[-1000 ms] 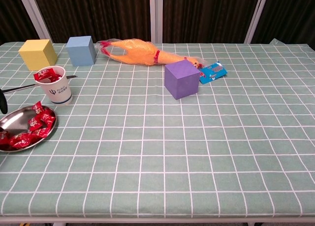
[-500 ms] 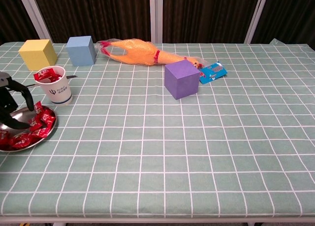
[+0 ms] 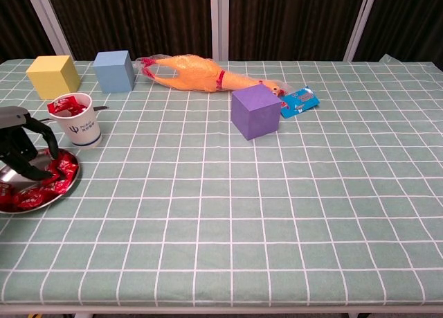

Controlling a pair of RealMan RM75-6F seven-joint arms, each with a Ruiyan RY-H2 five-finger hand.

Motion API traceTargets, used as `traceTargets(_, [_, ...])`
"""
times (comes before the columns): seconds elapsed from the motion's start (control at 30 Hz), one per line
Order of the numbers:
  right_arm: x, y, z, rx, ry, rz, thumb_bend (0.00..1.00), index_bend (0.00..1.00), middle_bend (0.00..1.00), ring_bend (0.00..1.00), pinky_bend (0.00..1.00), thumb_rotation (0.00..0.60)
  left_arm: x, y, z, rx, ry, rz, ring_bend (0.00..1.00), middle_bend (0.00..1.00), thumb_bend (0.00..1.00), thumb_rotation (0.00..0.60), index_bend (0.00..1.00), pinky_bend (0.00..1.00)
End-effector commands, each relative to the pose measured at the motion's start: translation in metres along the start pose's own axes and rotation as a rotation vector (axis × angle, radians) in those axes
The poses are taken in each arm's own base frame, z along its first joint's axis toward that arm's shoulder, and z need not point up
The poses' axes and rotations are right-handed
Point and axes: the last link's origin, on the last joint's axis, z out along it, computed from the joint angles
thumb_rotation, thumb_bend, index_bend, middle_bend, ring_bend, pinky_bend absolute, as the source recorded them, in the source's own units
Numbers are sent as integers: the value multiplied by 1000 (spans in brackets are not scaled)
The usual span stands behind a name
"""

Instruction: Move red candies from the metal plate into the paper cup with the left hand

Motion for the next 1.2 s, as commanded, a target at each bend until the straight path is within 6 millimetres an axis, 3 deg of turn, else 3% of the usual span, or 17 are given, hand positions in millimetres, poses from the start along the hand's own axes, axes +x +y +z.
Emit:
traceTargets(0.03, [0, 0, 0, 0, -1, -1, 0, 0, 0, 0, 0, 512, -1, -2, -1, 6, -8, -1, 1000, 1000, 238, 600, 525, 1000])
traceTargets(0.7, [-3, 1, 1, -15, -8, -8, 0, 0, 0, 0, 0, 514, -10, 1, 7, -3, -43, -15, 1000, 1000, 246, 600, 525, 1000])
traceTargets(1.2, [-5, -1, 3, -8, -14, -9, 0, 0, 0, 0, 0, 513, 1, -18, 10, 75, -18, 20, 1000, 1000, 246, 600, 524, 1000])
